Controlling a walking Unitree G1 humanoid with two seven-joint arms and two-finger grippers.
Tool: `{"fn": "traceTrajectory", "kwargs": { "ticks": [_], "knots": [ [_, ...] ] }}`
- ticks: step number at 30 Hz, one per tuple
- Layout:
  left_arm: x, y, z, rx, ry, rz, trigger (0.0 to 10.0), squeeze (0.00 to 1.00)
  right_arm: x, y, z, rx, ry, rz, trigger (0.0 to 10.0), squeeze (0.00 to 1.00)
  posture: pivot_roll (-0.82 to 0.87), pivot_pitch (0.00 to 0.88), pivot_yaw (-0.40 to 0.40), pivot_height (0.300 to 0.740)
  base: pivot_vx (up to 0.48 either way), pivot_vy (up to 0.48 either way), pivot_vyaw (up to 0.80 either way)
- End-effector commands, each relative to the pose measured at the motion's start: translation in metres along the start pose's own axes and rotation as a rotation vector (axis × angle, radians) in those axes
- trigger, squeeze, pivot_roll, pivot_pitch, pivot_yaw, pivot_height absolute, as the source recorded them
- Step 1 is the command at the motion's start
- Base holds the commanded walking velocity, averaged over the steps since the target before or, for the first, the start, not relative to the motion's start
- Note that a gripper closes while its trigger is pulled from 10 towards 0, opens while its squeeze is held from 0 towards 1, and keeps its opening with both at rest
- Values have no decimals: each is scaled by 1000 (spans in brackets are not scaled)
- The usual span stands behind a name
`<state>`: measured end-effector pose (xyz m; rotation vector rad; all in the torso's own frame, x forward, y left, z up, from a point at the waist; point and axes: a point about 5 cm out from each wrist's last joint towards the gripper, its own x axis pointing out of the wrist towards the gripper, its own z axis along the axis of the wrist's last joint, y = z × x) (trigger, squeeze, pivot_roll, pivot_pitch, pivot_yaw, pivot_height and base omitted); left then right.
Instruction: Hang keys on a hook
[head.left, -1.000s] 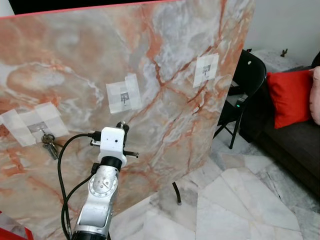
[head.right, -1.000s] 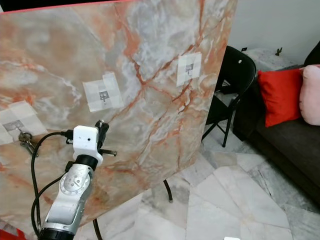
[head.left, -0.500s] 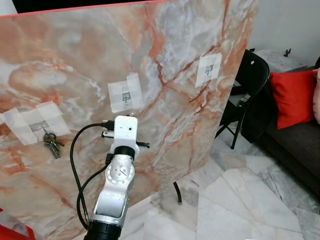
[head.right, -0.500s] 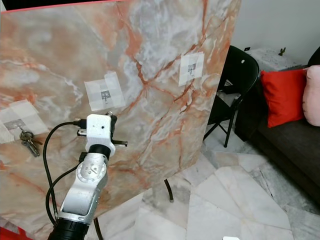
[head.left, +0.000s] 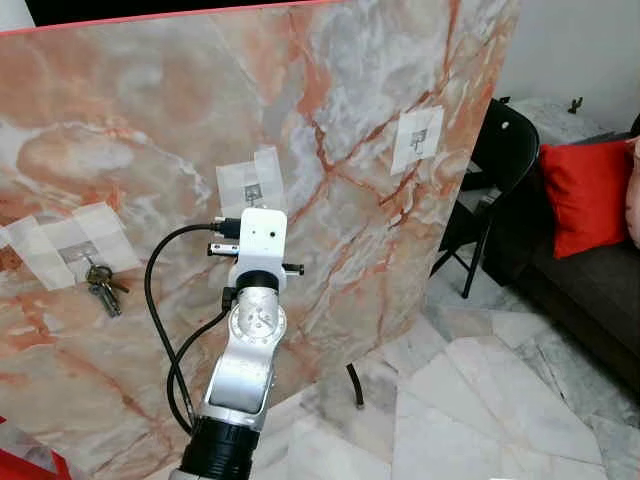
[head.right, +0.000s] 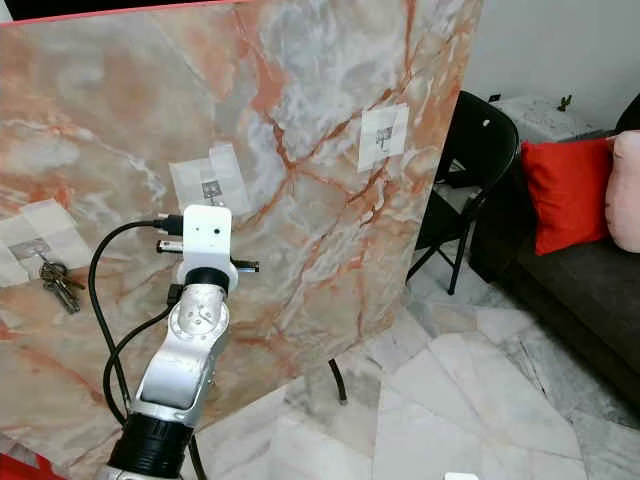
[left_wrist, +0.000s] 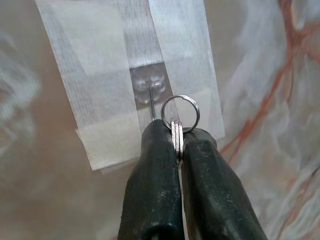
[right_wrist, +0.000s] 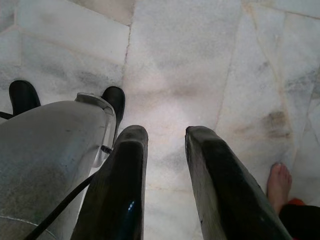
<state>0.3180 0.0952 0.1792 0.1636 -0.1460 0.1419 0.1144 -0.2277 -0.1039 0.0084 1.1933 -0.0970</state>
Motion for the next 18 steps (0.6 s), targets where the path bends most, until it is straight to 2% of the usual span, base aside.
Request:
{"fn": "traceTrajectory", "kwargs": {
  "ticks": [1, 18],
  "knots": [
    [2, -4, 2, 13, 15, 11, 10000, 0, 0, -2, 2, 0, -3, -10, 10000, 0, 123, 0, -66, 740, 0, 0, 0],
    [11, -8, 1, 58, 88, 82, 10000, 0, 0, -1, 1, 9, 1, -12, 10000, 0, 115, 0, -59, 740, 0, 0, 0]
  ]
}}
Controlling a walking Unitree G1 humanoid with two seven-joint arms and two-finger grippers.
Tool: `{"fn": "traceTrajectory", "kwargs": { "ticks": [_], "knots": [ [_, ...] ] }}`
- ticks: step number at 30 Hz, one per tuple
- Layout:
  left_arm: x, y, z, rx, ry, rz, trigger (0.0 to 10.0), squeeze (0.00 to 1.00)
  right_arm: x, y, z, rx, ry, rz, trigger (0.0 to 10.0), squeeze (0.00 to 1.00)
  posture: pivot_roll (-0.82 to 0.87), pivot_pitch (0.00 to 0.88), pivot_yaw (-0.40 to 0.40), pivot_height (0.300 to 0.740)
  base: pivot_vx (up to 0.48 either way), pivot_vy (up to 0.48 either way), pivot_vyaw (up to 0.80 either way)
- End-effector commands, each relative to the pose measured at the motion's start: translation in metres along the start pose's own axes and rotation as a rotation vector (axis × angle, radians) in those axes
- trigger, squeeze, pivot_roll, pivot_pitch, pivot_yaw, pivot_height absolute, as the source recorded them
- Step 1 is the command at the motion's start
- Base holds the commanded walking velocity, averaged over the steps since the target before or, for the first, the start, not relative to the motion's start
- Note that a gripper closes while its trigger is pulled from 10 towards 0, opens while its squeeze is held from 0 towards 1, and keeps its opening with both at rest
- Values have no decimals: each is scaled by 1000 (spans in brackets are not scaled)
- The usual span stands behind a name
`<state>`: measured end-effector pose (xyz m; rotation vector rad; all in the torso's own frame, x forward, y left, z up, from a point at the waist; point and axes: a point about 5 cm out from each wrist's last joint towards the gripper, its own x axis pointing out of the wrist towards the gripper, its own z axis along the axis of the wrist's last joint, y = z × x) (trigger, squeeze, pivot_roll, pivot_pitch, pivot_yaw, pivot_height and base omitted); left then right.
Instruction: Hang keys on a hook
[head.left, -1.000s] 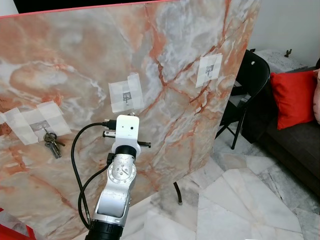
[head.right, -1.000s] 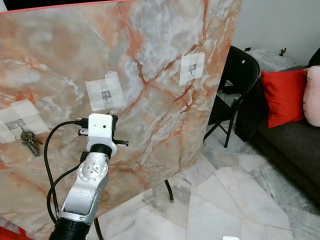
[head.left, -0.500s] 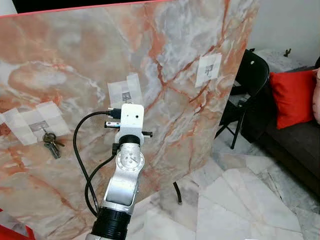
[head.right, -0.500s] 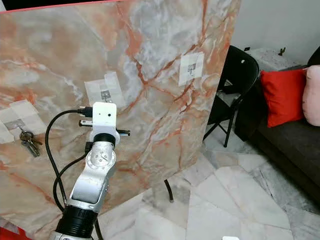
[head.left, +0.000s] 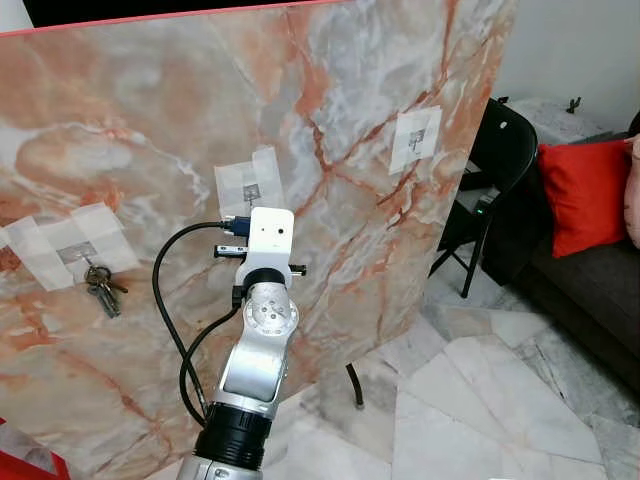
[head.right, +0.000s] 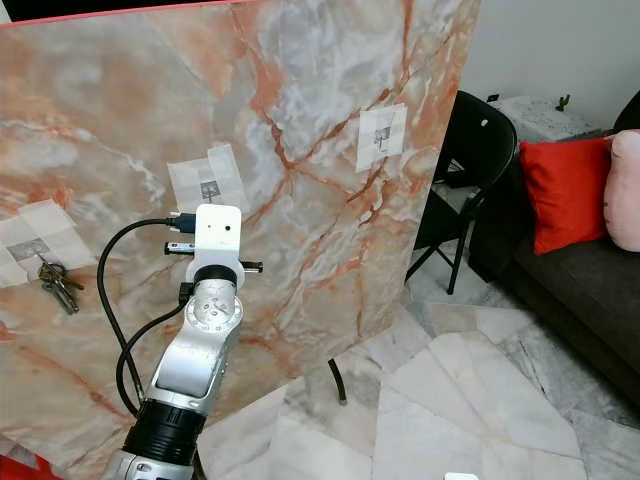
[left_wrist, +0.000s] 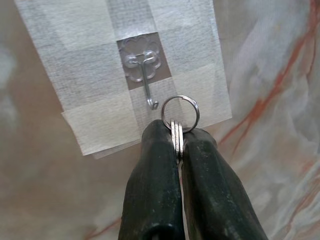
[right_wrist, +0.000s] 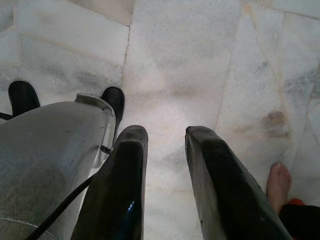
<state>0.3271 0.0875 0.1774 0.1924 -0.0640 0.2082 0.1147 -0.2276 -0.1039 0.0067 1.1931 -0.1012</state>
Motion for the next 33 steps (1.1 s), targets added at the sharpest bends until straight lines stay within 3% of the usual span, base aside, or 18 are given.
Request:
{"fn": "traceTrajectory", "kwargs": {
  "ticks": [1, 17, 33],
  "knots": [
    [4, 1, 3, 19, 8, 36, 10000, 0, 0, -1, 1, 9, 1, -8, 10000, 0, 115, 0, -59, 740, 0, 0, 0],
    [8, 16, -2, -59, 102, 190, 10000, 0, 0, -1, 0, 13, 3, -9, 10000, 0, 116, 0, -56, 740, 0, 0, 0],
    [6, 33, 1, -133, 130, 313, 10000, 0, 0, 1, 0, 8, 3, -3, 10000, 0, 124, 0, -50, 740, 0, 0, 0]
  ]
}}
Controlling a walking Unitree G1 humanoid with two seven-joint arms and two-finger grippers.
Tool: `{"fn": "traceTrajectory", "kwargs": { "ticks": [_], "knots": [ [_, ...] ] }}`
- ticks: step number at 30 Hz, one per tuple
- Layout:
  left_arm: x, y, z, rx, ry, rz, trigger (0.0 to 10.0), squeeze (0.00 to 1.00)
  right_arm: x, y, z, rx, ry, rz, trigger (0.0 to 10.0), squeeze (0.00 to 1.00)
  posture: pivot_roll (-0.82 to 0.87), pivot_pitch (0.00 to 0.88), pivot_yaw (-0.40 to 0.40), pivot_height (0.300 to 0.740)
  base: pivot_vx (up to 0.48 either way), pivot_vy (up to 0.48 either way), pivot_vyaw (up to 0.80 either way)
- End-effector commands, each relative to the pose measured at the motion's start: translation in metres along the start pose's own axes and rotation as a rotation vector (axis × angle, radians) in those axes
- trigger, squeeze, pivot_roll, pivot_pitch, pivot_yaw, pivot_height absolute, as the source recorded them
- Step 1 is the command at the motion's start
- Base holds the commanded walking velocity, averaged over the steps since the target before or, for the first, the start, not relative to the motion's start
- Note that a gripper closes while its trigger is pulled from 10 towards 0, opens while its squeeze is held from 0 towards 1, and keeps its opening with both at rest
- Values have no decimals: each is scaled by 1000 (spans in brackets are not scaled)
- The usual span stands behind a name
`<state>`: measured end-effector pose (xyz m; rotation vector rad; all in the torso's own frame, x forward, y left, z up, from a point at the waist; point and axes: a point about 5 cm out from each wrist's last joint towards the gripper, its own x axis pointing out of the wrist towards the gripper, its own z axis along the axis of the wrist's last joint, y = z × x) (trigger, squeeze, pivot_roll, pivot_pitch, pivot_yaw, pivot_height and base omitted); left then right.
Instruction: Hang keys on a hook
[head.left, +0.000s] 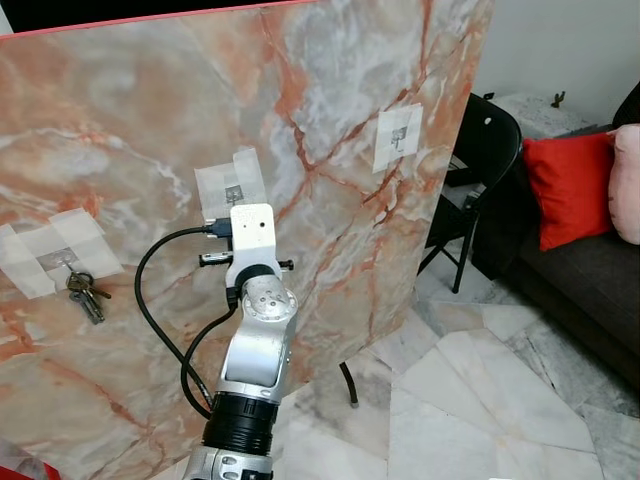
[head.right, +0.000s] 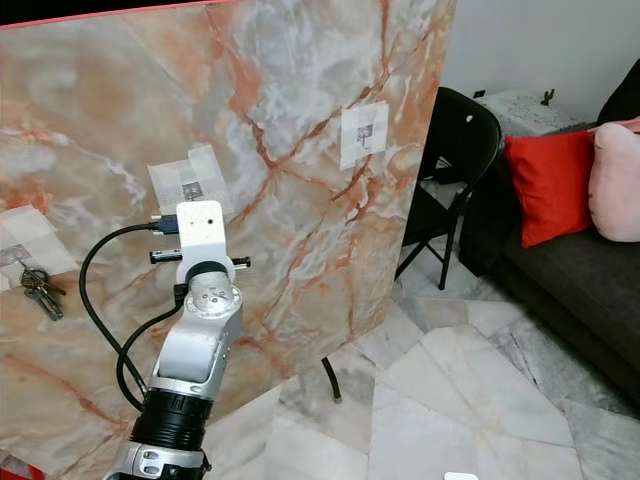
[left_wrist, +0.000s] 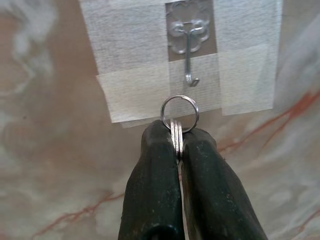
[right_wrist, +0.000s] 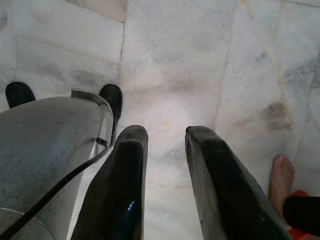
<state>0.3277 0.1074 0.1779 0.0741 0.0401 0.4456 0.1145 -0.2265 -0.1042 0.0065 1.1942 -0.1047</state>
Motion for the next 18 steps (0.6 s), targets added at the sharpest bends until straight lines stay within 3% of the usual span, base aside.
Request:
{"fn": "traceTrajectory", "kwargs": {
  "ticks": [1, 12, 18],
  "knots": [
    [4, 13, 6, -46, -5, 85, 10000, 0, 0, 0, 0, 6, 2, 1, 10000, 0, 124, 0, -49, 740, 0, 0, 0],
    [4, 8, 14, -41, -32, 58, 10000, 0, 0, 2, -1, 13, 2, 4, 10000, 0, 114, 0, -35, 740, 0, 0, 0],
    [0, 1, 23, -2, -115, 6, 10000, 0, 0, 3, -1, 15, 2, 3, 10000, 0, 118, 0, -37, 740, 0, 0, 0]
  ]
}}
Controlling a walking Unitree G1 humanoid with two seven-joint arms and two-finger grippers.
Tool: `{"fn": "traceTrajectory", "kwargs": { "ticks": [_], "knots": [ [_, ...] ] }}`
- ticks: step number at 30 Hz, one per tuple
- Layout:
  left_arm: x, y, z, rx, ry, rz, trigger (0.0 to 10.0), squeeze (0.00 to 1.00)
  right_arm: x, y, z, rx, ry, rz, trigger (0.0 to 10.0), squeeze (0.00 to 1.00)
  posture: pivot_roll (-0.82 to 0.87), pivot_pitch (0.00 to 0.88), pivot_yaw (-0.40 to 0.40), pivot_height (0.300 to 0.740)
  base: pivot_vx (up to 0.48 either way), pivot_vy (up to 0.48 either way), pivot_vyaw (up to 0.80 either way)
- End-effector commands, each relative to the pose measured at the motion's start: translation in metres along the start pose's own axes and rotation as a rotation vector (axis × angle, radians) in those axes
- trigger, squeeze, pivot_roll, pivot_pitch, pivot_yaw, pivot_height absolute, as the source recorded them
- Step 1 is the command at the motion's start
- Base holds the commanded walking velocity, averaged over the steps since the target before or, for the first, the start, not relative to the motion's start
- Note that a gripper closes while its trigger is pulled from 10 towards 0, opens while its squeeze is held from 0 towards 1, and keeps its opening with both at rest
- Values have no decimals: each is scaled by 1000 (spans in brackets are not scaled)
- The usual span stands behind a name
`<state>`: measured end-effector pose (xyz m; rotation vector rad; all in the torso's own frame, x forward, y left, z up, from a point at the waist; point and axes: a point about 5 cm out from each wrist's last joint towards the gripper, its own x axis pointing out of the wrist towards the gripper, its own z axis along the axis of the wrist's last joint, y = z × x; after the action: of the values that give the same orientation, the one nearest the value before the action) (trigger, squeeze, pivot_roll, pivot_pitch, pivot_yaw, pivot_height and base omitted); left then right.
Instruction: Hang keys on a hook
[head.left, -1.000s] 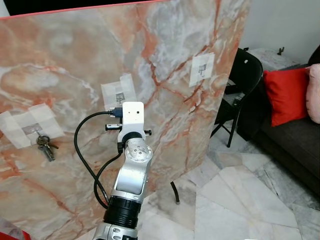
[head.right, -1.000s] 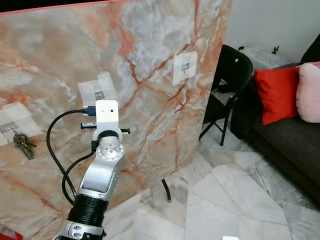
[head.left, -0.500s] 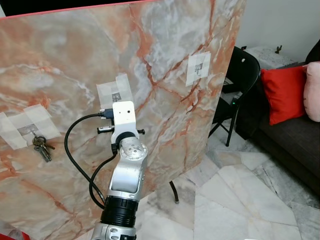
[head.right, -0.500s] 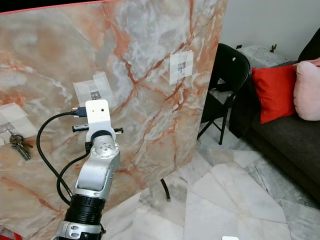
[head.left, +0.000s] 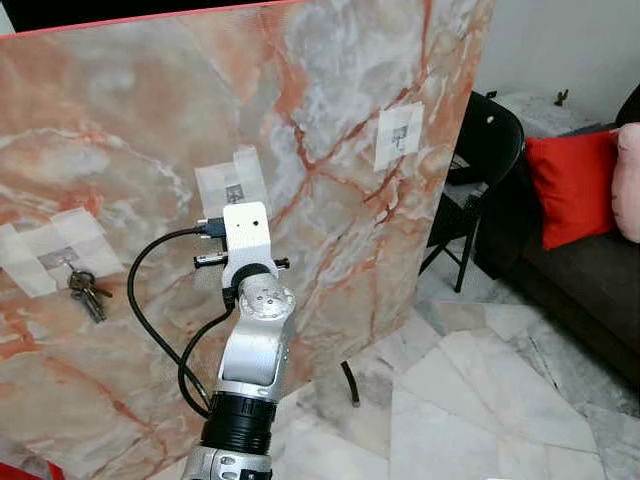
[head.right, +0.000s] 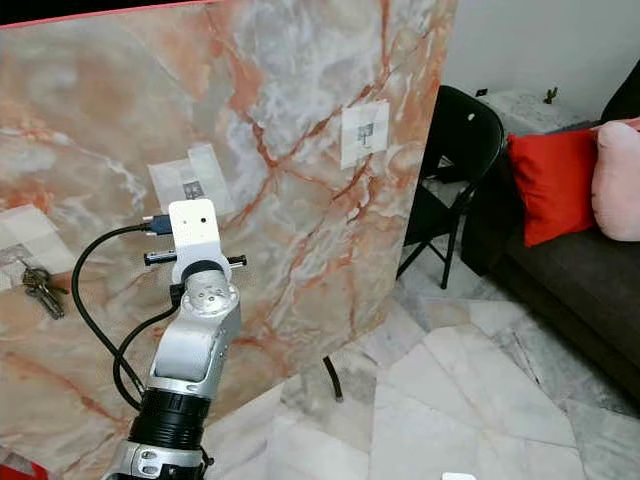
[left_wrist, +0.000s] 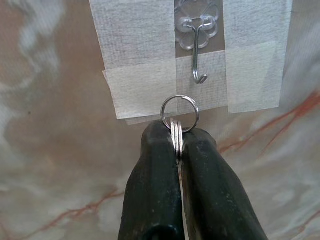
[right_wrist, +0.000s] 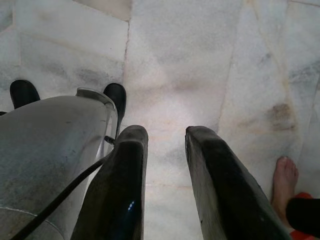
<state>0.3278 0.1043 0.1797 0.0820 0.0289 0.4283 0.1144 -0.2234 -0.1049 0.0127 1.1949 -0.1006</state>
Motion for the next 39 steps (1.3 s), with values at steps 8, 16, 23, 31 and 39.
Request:
{"fn": "traceTrajectory", "kwargs": {
  "ticks": [8, 16, 23, 31, 39],
  "knots": [
    [0, 2, 23, 7, -115, 14, 10000, 0, 0, 0, 1, 15, 1, -2, 10000, 0, 123, 0, -38, 740, 0, 0, 0],
    [-1, 2, 25, 16, -125, 9, 10000, 0, 0, 0, 1, 18, 2, -2, 10000, 0, 119, 0, -36, 740, 0, 0, 0],
    [-2, 2, 23, 27, -121, 6, 10000, 0, 0, 0, 0, 19, 3, -4, 10000, 0, 119, 0, -36, 740, 0, 0, 0],
    [-3, -9, 20, 62, -102, -62, 10000, 0, 0, 0, 1, 20, 4, -3, 10000, 0, 117, 0, -34, 740, 0, 0, 0],
    [-3, -18, 9, 124, -45, -112, 10000, 0, 0, 1, 1, 23, 6, -6, 10000, 0, 113, 0, -28, 740, 0, 0, 0]
  ]
}}
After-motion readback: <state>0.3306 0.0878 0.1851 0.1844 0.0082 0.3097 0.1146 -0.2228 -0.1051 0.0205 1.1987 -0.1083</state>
